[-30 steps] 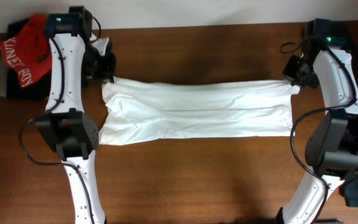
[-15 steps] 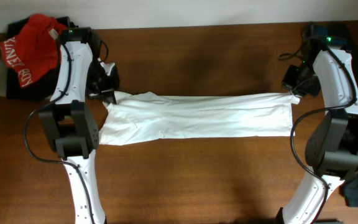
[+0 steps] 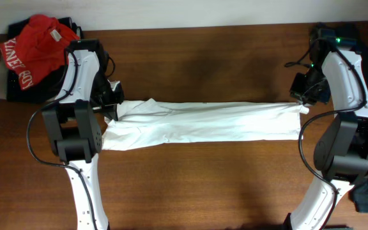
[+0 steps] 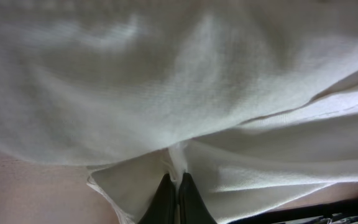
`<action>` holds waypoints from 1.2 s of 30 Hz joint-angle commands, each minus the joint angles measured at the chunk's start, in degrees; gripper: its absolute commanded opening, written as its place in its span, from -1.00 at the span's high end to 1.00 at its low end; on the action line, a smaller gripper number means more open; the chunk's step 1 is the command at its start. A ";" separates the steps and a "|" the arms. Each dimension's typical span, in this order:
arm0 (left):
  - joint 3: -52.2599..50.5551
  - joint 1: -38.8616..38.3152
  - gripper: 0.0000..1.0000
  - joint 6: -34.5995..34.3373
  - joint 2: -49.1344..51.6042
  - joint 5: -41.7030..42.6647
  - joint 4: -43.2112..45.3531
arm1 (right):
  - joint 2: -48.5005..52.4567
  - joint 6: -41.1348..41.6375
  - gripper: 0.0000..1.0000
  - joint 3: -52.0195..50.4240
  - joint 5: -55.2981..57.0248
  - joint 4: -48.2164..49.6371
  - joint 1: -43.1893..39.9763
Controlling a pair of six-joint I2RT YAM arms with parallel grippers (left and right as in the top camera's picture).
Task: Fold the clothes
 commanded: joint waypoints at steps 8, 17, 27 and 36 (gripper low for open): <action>-6.91 0.07 0.97 0.22 -0.20 -3.26 0.48 | -0.92 -0.52 0.72 -5.20 1.77 2.89 -0.48; -6.82 0.07 -0.05 0.04 -0.31 -3.02 -0.11 | -0.79 -0.52 -0.14 -5.46 1.09 5.20 -0.48; -0.35 0.02 -0.05 -2.58 -12.13 -2.40 2.56 | -0.79 -0.66 -0.76 -5.42 0.66 7.74 -0.48; -3.37 -3.82 0.99 -2.54 -15.39 1.73 8.44 | -0.76 -12.11 0.92 -5.46 -22.32 8.94 -0.17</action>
